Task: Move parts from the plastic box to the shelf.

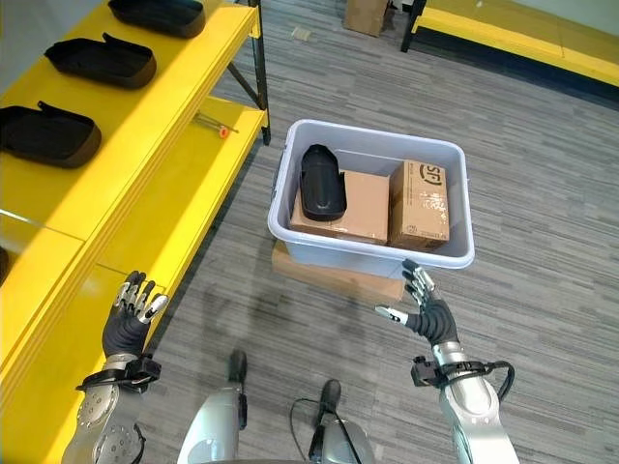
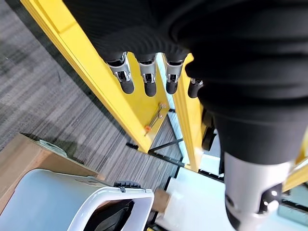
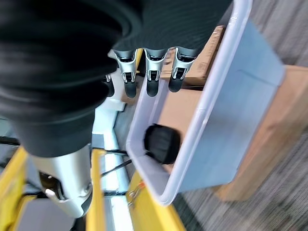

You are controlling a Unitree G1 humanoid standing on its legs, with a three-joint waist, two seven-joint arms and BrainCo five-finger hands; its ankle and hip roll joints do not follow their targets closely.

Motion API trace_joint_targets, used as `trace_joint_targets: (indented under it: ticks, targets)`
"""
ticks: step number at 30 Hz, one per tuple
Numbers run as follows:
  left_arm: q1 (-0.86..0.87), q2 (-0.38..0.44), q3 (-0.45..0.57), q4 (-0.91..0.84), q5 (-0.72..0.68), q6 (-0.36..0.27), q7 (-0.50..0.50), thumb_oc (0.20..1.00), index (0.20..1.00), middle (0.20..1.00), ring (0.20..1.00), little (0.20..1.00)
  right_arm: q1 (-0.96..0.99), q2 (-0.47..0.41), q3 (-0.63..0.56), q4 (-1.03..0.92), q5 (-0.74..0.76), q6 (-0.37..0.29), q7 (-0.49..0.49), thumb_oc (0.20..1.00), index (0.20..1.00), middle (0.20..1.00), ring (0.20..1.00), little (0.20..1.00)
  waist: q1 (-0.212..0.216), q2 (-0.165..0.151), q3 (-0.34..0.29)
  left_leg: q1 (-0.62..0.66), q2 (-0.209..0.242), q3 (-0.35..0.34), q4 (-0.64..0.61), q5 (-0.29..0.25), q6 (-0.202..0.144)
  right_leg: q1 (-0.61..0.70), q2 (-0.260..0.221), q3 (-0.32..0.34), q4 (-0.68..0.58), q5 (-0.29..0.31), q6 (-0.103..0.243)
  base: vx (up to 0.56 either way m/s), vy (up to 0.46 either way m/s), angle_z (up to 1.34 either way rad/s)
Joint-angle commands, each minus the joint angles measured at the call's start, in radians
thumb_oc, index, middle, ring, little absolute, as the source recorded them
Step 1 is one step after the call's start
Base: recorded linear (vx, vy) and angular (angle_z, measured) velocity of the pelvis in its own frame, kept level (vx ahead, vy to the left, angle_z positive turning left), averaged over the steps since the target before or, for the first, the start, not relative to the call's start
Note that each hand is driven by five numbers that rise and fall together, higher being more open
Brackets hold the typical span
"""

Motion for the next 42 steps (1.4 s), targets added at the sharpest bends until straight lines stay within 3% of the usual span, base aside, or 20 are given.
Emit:
trace_joint_targets:
  ticks: [1,5,7,11,15,16,17,18,19,23,25,28,32,37,39,42]
  targets:
    - [0.030,0.036,0.029,-0.092,0.039,-0.071,-0.045,1.000,1.000,1.000,1.000,1.000,-0.019,-0.008,-0.016,-0.074,-0.003,-0.057,0.037,1.000,1.000,1.000,1.000,1.000,0.005,0.018,-0.041,0.036,-0.001,-0.002,0.003,0.158,0.001,0.063,0.002,0.030,0.035,-0.080,0.044,0.29,0.321,-1.22]
    - [0.014,0.061,0.030,-0.101,0.022,-0.076,-0.052,1.000,1.000,1.000,1.000,1.000,-0.008,0.022,-0.015,-0.086,0.010,-0.040,0.064,1.000,1.000,1.000,1.000,1.000,-0.015,0.004,-0.072,0.068,-0.043,0.053,0.067,0.097,0.045,0.083,-0.067,0.047,0.072,-0.078,0.067,0.27,0.283,-0.73]
    - [0.006,0.081,0.037,-0.104,0.021,-0.075,-0.030,1.000,1.000,1.000,1.000,1.000,-0.028,0.029,0.005,-0.089,-0.005,-0.033,0.066,1.000,1.000,1.000,1.000,1.000,-0.016,-0.015,-0.096,0.089,-0.082,0.082,0.090,0.040,0.099,0.063,-0.114,0.077,0.116,-0.055,0.090,0.23,0.278,-0.66]
    - [0.007,0.091,0.037,-0.099,0.021,-0.069,-0.021,1.000,1.000,1.000,1.000,1.000,-0.040,0.037,0.013,-0.083,-0.015,-0.029,0.066,1.000,1.000,1.000,1.000,1.000,-0.016,-0.029,-0.105,0.101,-0.121,0.104,0.120,-0.005,0.135,0.029,-0.142,0.099,0.187,-0.015,0.104,0.15,0.194,-0.38]
    - [0.010,0.102,0.034,-0.095,0.023,-0.061,-0.023,1.000,1.000,1.000,1.000,1.000,-0.035,0.048,0.011,-0.081,-0.016,-0.025,0.065,1.000,1.000,1.000,1.000,1.000,-0.025,-0.024,-0.109,0.131,-0.157,0.105,0.119,-0.026,0.163,0.000,-0.149,0.108,0.278,0.043,0.103,0.13,0.178,-0.02]
    - [0.010,0.110,0.029,-0.088,0.030,-0.054,-0.025,1.000,1.000,1.000,1.000,1.000,-0.032,0.055,0.012,-0.081,-0.016,-0.024,0.065,1.000,1.000,1.000,1.000,1.000,-0.038,-0.010,-0.102,0.166,-0.179,0.094,0.104,-0.035,0.185,-0.045,-0.143,0.112,0.391,0.103,0.086,0.08,0.150,0.04]
    - [0.010,0.110,0.029,-0.088,0.030,-0.054,-0.025,1.000,1.000,1.000,1.000,1.000,-0.032,0.055,0.012,-0.081,-0.016,-0.024,0.065,1.000,1.000,1.000,1.000,1.000,-0.037,-0.010,-0.103,0.166,-0.178,0.095,0.103,-0.034,0.185,-0.049,-0.143,0.115,0.395,0.102,0.086,0.15,0.299,0.08]
    - [0.010,0.116,0.025,-0.091,0.035,-0.048,-0.023,1.000,1.000,1.000,1.000,1.000,-0.039,0.055,0.022,-0.079,-0.018,-0.027,0.063,1.000,1.000,1.000,1.000,1.000,-0.045,0.011,-0.087,0.199,-0.183,0.097,0.084,-0.038,0.202,-0.091,-0.130,0.098,0.502,0.116,0.067,0.12,0.213,0.10]
    - [0.011,0.115,0.026,-0.094,0.040,-0.044,-0.025,1.000,1.000,1.000,1.000,1.000,-0.040,0.061,0.026,-0.075,-0.020,-0.025,0.062,1.000,1.000,1.000,1.000,1.000,-0.043,0.017,-0.084,0.220,-0.182,0.103,0.076,-0.050,0.207,-0.114,-0.141,0.070,0.523,0.116,0.061,0.13,0.211,0.05]
    - [0.019,0.111,0.029,-0.095,0.033,-0.036,-0.040,1.000,1.000,1.000,1.000,1.000,-0.040,0.066,0.030,-0.069,-0.009,-0.018,0.063,1.000,1.000,1.000,1.000,1.000,-0.063,0.028,-0.068,0.304,-0.175,0.115,0.031,-0.075,0.207,-0.210,-0.112,0.026,0.428,0.085,0.054,0.21,0.056,-0.22]
    - [0.029,0.105,0.032,-0.091,0.025,-0.037,-0.047,1.000,1.000,1.000,1.000,1.000,-0.037,0.065,0.025,-0.066,-0.007,-0.018,0.064,1.000,1.000,1.000,1.000,1.000,-0.076,0.021,-0.059,0.337,-0.177,0.109,0.016,-0.089,0.196,-0.242,-0.092,0.032,0.265,0.105,0.073,0.22,-0.091,-0.06]
    - [0.049,0.092,0.042,-0.083,0.033,-0.038,-0.057,1.000,1.000,1.000,1.000,1.000,-0.021,0.061,0.016,-0.065,-0.012,-0.019,0.066,1.000,1.000,1.000,1.000,1.000,-0.096,0.017,-0.050,0.392,-0.169,0.099,-0.004,-0.113,0.181,-0.287,-0.063,0.041,0.061,0.180,0.113,0.25,-0.085,-0.10]
    - [0.047,0.063,0.017,-0.069,0.028,-0.043,-0.079,1.000,1.000,1.000,1.000,1.000,0.005,0.060,0.007,-0.078,-0.009,-0.027,0.078,1.000,1.000,1.000,1.000,1.000,-0.101,-0.011,-0.078,0.415,-0.178,0.076,0.002,-0.143,0.168,-0.204,-0.042,0.050,0.024,0.171,0.102,0.20,-0.115,0.36]
    - [0.051,0.045,0.008,-0.080,0.008,-0.042,-0.084,1.000,1.000,1.000,1.000,1.000,0.012,0.041,-0.018,-0.085,0.006,-0.028,0.075,1.000,1.000,1.000,1.000,1.000,-0.102,-0.011,-0.107,0.418,-0.149,0.058,0.039,-0.168,0.151,-0.164,-0.030,0.005,0.055,0.143,0.084,0.19,-0.151,0.40]
    - [0.038,0.040,-0.004,-0.077,-0.015,-0.036,-0.070,1.000,1.000,1.000,1.000,1.000,0.008,0.030,-0.029,-0.080,0.038,-0.033,0.059,1.000,1.000,1.000,1.000,1.000,-0.106,-0.008,-0.132,0.400,-0.099,0.052,0.112,-0.179,0.110,-0.120,0.000,-0.026,0.050,0.081,0.050,0.26,-0.278,0.31]
    - [0.035,0.037,-0.007,-0.077,-0.018,-0.036,-0.069,1.000,1.000,1.000,1.000,1.000,0.009,0.029,-0.028,-0.078,0.039,-0.034,0.057,1.000,1.000,1.000,1.000,1.000,-0.109,-0.006,-0.131,0.386,-0.091,0.046,0.150,-0.180,0.100,-0.111,0.009,-0.031,0.050,0.067,0.040,0.12,-0.128,0.34]
